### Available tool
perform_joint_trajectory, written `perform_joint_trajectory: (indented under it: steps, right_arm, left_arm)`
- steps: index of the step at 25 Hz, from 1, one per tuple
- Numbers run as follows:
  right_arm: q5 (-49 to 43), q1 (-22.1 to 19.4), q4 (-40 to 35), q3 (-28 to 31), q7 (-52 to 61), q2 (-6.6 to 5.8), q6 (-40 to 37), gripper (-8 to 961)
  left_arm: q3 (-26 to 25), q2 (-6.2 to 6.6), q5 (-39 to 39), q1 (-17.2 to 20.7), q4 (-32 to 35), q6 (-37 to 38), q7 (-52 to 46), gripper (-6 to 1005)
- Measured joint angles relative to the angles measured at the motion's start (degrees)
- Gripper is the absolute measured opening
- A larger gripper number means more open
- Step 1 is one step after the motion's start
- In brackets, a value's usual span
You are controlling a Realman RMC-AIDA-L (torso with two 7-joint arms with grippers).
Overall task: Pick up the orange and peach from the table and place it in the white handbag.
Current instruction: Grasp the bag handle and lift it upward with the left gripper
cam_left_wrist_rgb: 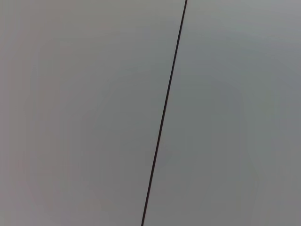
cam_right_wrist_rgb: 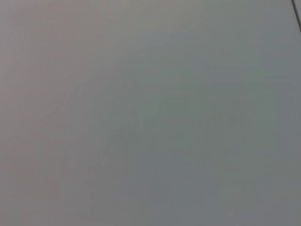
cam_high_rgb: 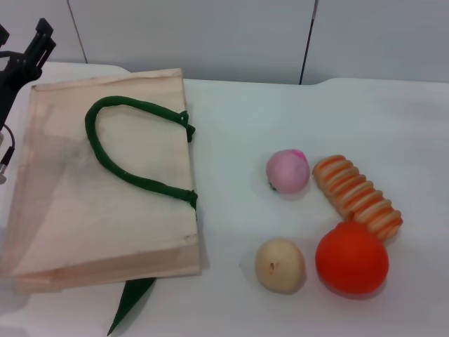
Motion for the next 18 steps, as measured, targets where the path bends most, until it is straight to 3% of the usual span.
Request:
perform_joint_trajectory:
  steps: [18]
  right_arm:
    - [0.0,0.0,0.0,0.0,0.0,0.0,0.0,888]
  left_arm:
    - [0.7,0.03,0.5,0.0,0.2,0.5,-1.5,879]
